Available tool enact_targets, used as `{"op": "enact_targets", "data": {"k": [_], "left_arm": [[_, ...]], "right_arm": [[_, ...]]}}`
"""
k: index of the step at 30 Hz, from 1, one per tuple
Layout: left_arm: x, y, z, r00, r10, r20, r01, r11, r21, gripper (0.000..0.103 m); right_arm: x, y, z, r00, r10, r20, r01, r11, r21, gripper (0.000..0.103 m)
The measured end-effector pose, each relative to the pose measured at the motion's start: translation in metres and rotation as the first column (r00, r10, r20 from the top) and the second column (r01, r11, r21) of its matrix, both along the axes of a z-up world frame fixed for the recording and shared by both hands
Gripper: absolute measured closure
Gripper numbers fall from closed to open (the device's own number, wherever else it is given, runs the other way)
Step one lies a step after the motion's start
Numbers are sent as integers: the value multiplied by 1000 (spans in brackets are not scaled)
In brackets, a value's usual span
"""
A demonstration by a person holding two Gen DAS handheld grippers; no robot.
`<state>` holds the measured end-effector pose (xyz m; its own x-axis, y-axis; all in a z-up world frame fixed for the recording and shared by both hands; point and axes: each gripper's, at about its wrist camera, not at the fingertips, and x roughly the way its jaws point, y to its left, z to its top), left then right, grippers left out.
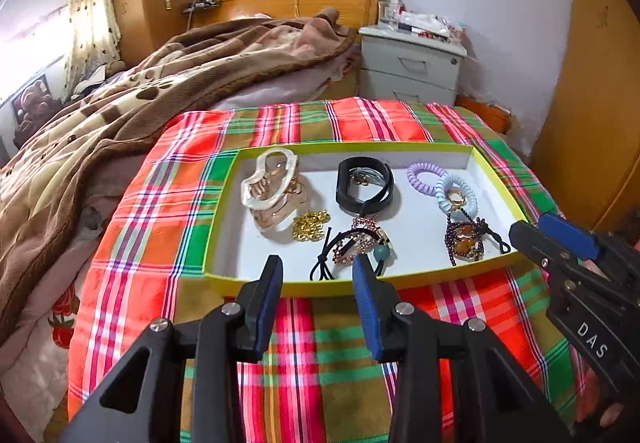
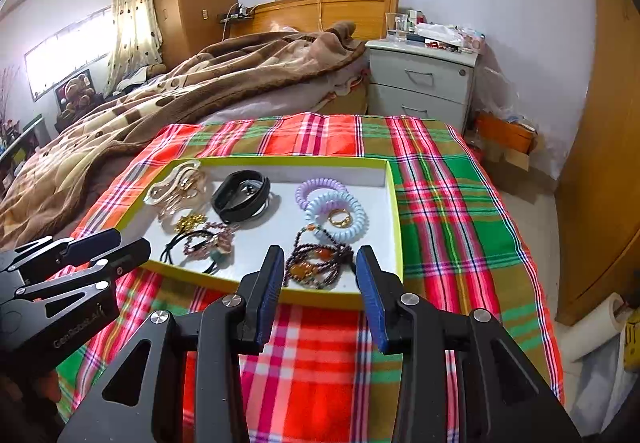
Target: Organize jewelry
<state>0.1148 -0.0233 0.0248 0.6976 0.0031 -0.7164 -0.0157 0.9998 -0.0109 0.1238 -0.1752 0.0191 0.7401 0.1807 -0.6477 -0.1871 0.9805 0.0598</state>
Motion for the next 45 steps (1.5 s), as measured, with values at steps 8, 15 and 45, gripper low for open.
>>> {"op": "enact_targets", "data": {"k": [8, 15, 45], "left_arm": [[-13, 1, -1, 1000, 3, 11, -3, 1000, -1, 65], [-18, -1, -1, 1000, -9, 11, 9, 1000, -2, 65], [-26, 1, 1, 1000, 15, 20, -15, 1000, -12, 65]], "right_arm": [[-11, 2, 1, 1000, -9, 10, 9, 1000, 7, 64], [-17, 3, 1, 1000, -14, 16, 14, 1000, 9, 64], [-24, 4, 5, 1000, -18, 20, 17, 1000, 17, 64]]}}
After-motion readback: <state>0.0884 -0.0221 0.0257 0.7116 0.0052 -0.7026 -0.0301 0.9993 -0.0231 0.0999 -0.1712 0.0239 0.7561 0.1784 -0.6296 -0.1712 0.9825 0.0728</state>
